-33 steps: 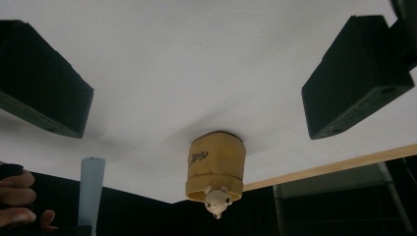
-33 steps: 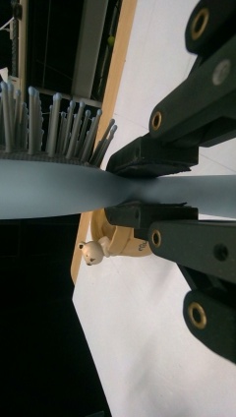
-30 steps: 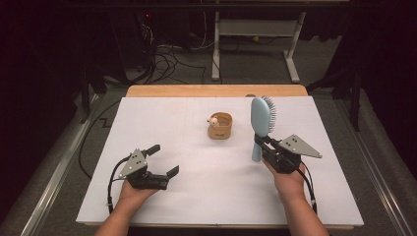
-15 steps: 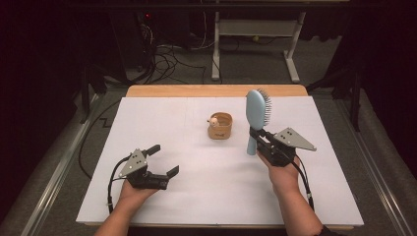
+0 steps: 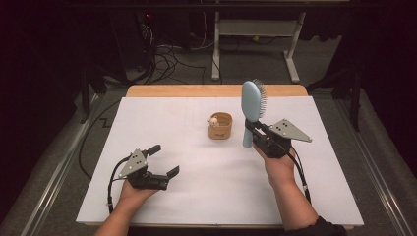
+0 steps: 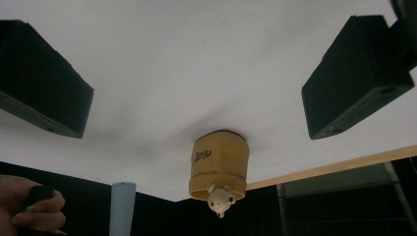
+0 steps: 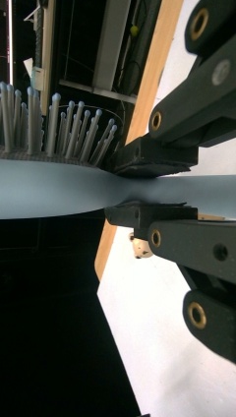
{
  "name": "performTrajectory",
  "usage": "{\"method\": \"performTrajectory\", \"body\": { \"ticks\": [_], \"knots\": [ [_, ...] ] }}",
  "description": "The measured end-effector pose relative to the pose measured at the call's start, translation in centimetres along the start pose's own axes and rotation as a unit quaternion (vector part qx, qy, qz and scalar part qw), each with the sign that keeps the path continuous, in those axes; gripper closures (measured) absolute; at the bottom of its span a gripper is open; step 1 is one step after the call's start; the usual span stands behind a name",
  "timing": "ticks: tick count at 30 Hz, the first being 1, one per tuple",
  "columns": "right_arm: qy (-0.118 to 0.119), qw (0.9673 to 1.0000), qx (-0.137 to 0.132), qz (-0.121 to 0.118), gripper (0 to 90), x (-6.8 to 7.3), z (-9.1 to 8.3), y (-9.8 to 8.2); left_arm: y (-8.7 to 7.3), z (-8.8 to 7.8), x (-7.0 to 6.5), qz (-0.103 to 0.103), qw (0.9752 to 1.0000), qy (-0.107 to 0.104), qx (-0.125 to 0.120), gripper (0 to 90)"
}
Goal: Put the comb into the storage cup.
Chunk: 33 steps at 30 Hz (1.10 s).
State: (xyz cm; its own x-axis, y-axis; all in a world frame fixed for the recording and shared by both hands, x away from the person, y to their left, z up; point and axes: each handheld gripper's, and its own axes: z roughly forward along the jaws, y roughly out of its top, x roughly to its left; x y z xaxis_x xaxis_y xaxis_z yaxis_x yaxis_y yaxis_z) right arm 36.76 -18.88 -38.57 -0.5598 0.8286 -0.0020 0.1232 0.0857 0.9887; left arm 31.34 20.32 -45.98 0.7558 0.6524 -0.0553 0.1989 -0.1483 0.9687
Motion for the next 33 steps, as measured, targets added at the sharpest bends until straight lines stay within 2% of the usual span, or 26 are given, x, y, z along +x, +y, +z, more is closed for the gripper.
{"method": "performTrajectory", "body": {
  "ticks": [21, 33],
  "knots": [
    [-0.009, 0.9998, -0.02, 0.001, 78.2, -0.2, 2.7, 2.5, 0.0, -0.1, 0.1, 0.0, 1.0, 0.001, -0.001, 0.0],
    [-0.007, 0.9997, -0.023, 0.003, 78.2, 0.2, 5.7, 3.2, 0.0, -0.1, 0.3, -0.005, 1.0, 0.001, 0.0, 0.0]
  ]
}}
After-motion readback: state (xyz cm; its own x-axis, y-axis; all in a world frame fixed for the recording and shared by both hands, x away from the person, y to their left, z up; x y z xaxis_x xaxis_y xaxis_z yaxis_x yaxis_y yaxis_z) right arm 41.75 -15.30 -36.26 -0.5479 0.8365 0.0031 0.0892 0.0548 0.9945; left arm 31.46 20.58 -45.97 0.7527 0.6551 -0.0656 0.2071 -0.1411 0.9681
